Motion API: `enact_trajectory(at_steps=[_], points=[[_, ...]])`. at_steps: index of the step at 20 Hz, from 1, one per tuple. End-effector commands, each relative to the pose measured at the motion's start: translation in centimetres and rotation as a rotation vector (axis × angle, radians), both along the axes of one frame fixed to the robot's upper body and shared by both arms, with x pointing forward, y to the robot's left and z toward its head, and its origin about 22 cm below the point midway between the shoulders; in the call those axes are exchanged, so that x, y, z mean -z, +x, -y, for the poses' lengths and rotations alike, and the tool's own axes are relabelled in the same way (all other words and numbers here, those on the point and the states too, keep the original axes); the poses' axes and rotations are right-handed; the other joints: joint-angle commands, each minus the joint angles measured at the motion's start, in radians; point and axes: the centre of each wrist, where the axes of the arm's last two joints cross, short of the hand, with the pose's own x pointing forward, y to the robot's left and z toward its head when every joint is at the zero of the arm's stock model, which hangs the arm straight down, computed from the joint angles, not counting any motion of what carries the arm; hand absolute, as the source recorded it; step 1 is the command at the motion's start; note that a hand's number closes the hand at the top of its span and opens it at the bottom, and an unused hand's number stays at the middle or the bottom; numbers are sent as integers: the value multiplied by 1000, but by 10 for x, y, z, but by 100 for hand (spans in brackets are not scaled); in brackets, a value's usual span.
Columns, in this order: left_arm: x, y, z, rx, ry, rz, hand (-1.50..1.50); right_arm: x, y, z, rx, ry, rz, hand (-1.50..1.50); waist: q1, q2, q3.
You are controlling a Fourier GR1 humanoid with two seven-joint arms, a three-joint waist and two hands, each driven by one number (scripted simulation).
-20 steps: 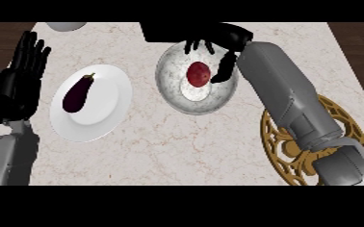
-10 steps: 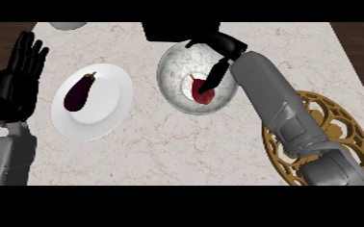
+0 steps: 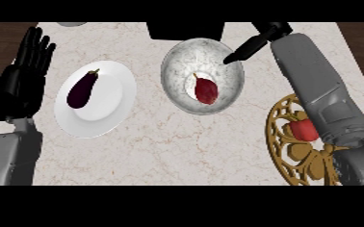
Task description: Pick the pear from the placemat and place it in the bowl
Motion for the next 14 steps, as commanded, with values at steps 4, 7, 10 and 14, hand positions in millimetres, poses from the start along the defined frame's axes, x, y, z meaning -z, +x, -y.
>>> enact_trajectory(at_steps=[4,7,10,14], points=[[-8,0,8,34,3,35,0,-24,-5,94,107,105,-37,-150,39,19,2],[-17,8,13,30,8,35,0,-20,-11,114,116,136,-48,-150,29,21,3],[-17,7,3,32,13,33,0,-22,-18,138,132,148,-32,-150,52,32,4],[-12,8,19,60,7,56,0,-32,-24,161,137,176,-19,-150,66,44,6]])
